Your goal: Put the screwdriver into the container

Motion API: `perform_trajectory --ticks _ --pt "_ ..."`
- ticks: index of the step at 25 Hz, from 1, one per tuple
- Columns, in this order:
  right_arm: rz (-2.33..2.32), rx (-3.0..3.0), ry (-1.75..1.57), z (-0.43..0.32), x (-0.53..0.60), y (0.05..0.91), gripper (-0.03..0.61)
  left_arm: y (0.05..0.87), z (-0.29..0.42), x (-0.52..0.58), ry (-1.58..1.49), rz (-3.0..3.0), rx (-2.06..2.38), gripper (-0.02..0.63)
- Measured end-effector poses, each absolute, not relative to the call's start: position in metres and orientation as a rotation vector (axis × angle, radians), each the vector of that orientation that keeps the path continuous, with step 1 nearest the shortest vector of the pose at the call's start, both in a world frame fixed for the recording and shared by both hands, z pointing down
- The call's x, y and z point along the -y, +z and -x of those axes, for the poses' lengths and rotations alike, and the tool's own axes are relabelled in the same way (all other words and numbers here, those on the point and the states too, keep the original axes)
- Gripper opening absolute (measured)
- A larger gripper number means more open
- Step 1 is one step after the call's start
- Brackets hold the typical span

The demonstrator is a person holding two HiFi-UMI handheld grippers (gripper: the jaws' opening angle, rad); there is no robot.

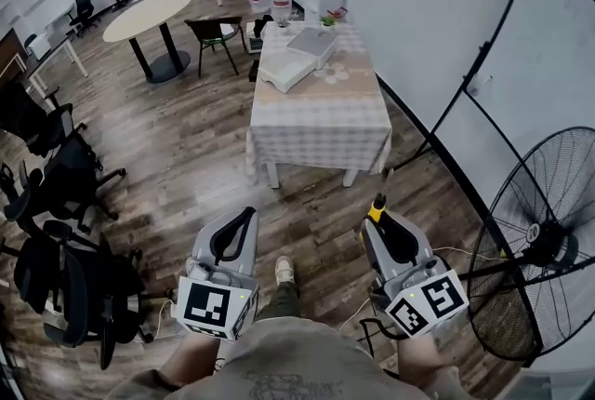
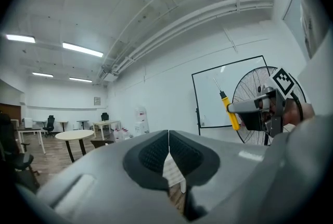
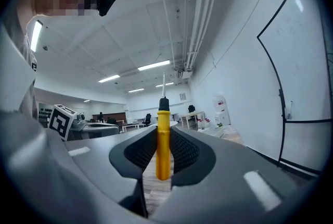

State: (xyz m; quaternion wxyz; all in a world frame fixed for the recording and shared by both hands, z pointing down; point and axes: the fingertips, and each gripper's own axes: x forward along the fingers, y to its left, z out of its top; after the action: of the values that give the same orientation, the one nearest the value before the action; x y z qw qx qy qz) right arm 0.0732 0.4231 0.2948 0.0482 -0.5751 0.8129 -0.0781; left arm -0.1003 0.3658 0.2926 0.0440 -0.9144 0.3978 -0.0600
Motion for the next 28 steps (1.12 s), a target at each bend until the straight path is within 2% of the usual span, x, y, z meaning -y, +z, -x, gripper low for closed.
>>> perform_trajectory --ticks 15,28 --pt "1.796 -2.490 -0.314 -0.083 -0.207 0.295 0.103 0.293 0.086 -0.149 -0.236 2.825 -1.165 0.000" --pt "1.738 -2.559 -0.381 -0.073 -0.075 0.320 0.104 0.314 0.096 -0.030 -0.277 2.817 -1.242 0.000"
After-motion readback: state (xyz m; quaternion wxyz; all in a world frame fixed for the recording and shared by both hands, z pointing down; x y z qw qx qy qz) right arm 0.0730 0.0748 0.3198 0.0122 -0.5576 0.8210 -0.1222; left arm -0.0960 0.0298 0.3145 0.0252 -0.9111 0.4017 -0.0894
